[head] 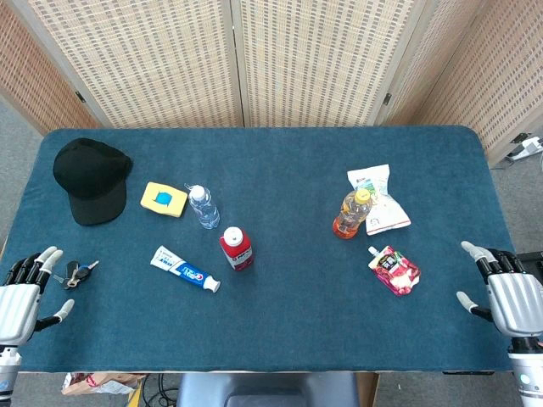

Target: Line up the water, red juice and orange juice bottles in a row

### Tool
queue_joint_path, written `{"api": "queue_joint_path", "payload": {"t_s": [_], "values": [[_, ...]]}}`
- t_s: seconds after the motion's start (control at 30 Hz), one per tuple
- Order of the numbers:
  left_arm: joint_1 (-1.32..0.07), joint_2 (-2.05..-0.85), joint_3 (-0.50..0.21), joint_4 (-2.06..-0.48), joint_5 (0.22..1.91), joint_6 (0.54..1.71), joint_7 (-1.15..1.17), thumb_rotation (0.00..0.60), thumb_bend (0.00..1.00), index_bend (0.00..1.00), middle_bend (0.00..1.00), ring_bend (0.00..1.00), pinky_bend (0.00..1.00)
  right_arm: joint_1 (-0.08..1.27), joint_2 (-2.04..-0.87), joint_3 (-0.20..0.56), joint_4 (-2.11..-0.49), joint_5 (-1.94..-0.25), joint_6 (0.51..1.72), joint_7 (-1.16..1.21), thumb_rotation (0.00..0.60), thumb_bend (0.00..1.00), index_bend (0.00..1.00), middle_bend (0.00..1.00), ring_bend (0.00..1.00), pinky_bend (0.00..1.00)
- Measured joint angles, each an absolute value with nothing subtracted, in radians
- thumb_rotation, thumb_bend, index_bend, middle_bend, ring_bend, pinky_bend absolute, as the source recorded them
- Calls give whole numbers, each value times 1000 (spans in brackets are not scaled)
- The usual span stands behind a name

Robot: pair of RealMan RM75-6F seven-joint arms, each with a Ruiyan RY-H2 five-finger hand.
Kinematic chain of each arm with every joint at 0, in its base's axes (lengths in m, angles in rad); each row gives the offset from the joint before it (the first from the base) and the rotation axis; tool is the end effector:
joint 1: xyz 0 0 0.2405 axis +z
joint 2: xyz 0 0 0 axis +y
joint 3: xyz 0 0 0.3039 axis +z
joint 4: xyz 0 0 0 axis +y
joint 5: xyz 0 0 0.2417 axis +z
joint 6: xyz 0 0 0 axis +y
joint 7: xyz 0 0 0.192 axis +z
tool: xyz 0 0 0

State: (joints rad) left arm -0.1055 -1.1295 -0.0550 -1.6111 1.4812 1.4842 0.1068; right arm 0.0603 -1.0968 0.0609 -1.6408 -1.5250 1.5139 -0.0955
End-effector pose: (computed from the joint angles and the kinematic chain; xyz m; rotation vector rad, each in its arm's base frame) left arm -0.3630 0.2440 0.1490 -1.4082 -0.8218 -0.8438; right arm -0.3591 -0.2286 0.1612 1.3989 -0.8108 0.8605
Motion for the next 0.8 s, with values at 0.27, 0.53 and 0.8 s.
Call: {"api": "queue_joint_path", "payload": {"t_s": [0.27,0.53,0.8], "values": [[-108,-1124,-46,-1613,1487,1472,100,600,205,180,104,103,109,58,-1097,62,-1633,-1527,1521,-86,600,185,197,262,223,241],[-125,-1105,-42,-1629,1523,1457,12,600,204,183,104,106,109,51,-1087,70,-1639,-1550,1560,-60,600,186,197,262,223,247],[-174,-1094,-43,-1636,1566,1411,-159,600,204,185,104,119,109,39,-1062,85,-1657,-1570,1612,-10,600,189,197,262,223,257]]}}
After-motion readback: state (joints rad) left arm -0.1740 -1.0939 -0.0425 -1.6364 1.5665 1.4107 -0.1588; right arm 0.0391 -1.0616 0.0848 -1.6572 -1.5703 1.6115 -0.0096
